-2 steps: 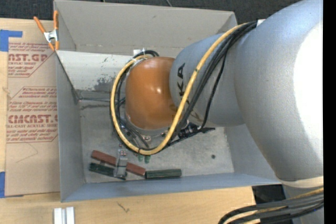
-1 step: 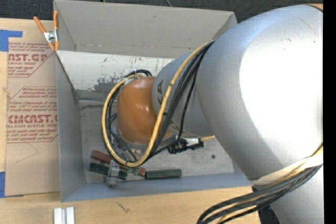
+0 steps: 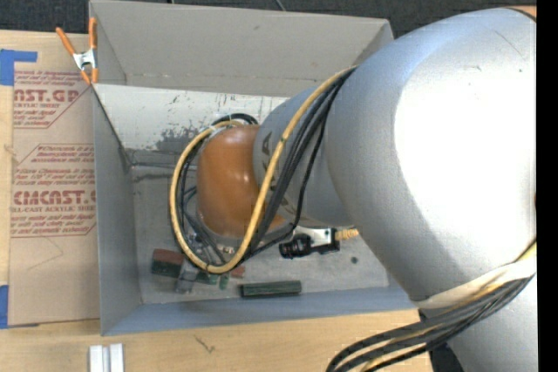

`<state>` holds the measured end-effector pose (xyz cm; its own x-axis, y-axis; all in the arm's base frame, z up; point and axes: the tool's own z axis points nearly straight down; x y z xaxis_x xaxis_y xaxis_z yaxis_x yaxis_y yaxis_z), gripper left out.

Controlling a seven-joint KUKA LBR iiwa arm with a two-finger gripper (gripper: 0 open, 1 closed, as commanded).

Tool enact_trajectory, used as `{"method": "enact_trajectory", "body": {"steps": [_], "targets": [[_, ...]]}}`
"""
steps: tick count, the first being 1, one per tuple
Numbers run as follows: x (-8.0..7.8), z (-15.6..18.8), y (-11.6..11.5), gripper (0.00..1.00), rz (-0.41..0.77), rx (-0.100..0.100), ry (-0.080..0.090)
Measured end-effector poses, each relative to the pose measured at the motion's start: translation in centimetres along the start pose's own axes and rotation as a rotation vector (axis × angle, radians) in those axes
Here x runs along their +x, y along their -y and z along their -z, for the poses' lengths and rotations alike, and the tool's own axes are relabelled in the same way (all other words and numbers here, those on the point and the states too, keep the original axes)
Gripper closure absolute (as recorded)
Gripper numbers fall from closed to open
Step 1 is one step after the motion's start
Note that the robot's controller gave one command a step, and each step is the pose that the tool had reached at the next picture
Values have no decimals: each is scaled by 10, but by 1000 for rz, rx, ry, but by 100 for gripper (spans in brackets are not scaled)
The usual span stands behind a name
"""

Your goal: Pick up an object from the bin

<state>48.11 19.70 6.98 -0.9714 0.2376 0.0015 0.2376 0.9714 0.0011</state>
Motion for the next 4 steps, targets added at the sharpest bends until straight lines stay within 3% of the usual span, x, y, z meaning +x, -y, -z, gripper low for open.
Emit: {"method": "enact_trajectory", "body": {"steps": [2,3,4], "targets": [[1,4,1,100,0,3,-4],[3,25,2,100,0,8,-10],[1,81,0,100,1,0,1]]}}
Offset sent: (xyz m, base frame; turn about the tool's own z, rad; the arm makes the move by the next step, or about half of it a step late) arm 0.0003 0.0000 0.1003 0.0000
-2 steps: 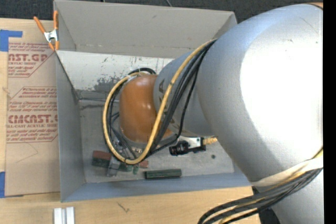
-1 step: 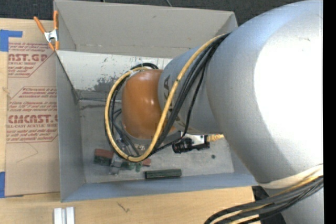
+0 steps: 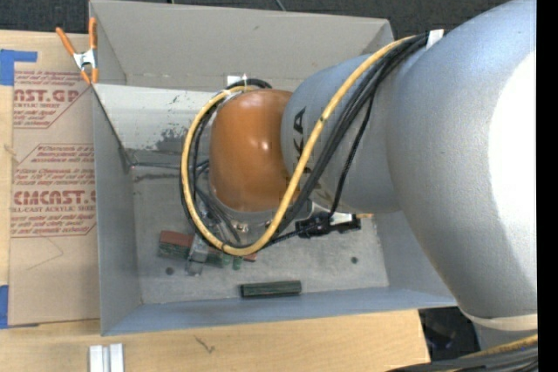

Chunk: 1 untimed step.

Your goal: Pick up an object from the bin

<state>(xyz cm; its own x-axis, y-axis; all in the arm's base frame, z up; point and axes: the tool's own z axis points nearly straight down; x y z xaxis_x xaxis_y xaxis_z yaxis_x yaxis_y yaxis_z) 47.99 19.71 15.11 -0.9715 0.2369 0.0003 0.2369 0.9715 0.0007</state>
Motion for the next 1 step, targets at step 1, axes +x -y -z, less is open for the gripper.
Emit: {"method": "enact_trajectory", "body": {"steps": [1], "targets": [[0,-3,0,100,0,-1,2]]}}
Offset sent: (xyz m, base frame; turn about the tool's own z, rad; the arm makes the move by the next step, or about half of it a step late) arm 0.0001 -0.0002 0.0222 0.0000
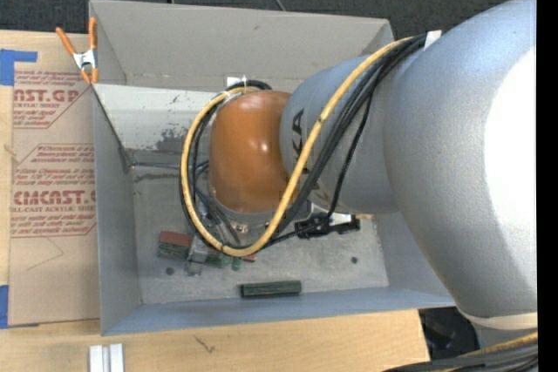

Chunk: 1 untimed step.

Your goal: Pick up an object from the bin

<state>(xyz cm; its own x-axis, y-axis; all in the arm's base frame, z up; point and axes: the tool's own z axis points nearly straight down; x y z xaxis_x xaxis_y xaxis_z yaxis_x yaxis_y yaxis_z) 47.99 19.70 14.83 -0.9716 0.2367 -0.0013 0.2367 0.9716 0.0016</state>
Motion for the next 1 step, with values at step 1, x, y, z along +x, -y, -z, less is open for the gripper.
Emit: {"method": "enact_trajectory", "body": {"steps": [1], "targets": [[0,-10,0,100,0,1,-1]]}}
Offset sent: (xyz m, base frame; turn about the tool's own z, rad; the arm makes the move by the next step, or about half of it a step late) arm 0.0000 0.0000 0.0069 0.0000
